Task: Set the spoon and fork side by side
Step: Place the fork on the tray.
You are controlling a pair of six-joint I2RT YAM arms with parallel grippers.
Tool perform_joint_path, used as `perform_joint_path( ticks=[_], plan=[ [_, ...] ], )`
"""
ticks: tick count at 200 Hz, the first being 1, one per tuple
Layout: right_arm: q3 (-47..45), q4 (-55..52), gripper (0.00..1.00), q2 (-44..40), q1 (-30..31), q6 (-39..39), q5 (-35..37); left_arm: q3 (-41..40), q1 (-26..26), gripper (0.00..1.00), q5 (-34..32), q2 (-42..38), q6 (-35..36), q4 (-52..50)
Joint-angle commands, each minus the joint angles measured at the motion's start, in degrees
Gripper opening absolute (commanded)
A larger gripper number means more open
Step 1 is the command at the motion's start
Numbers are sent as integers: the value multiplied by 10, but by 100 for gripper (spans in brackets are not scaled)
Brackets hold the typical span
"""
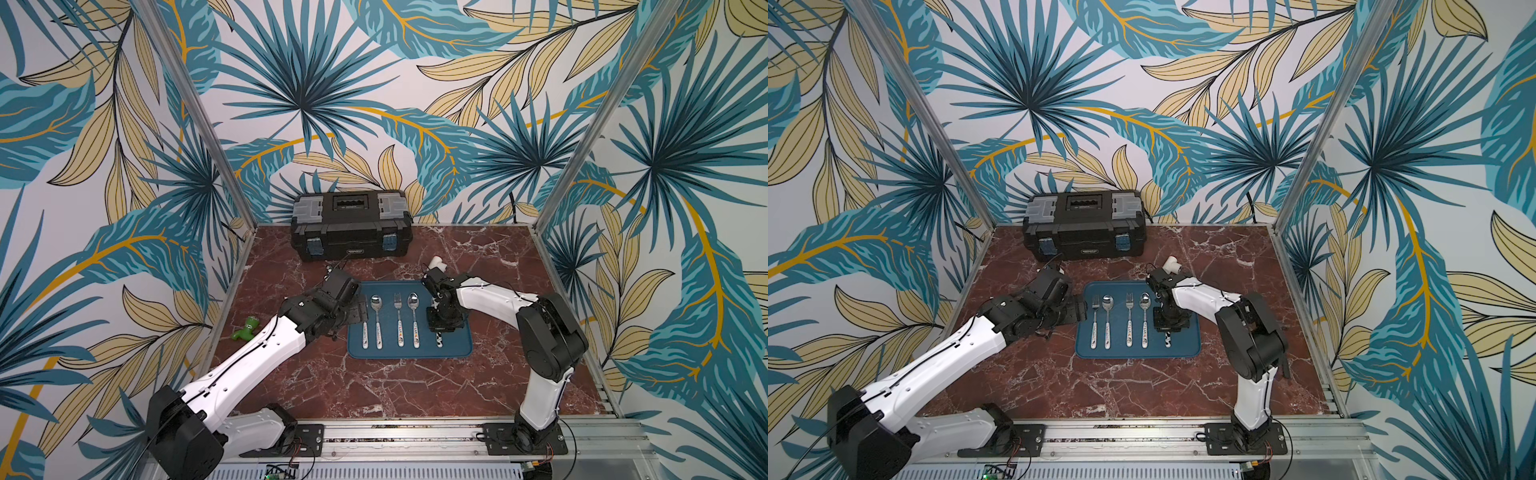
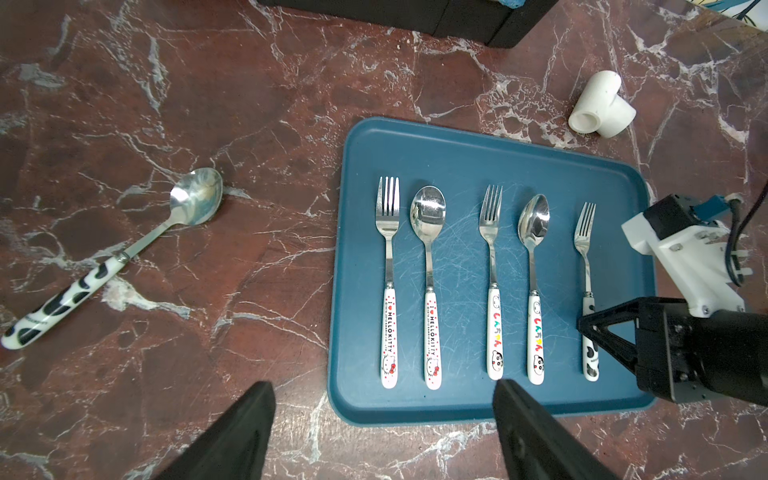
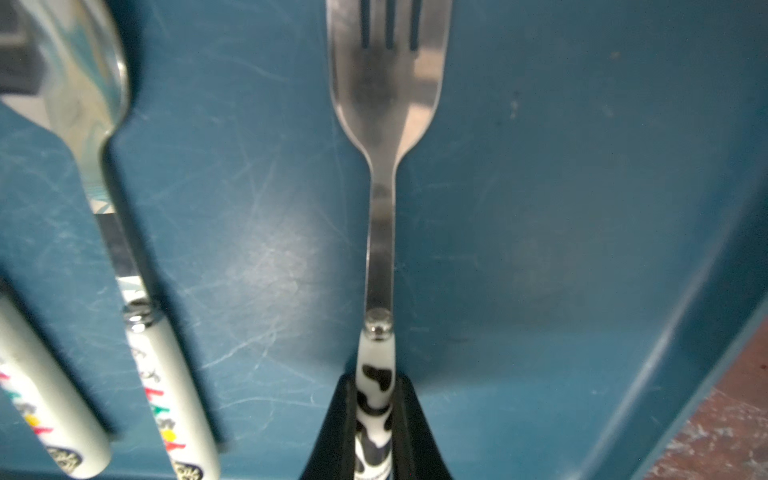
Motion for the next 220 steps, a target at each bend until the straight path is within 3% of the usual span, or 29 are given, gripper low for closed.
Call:
perform_joint_path(
  ticks=[1, 126, 220],
  plan=[
    [4, -14, 8, 15, 2, -8, 15, 3, 3, 87, -3, -5, 9, 6],
    [19, -5, 11, 31, 3, -5, 8, 5, 3, 87, 3, 5, 9, 8],
    [33, -13, 20, 38, 3, -5, 5, 4, 3, 87, 7, 6, 8, 9]
  ],
)
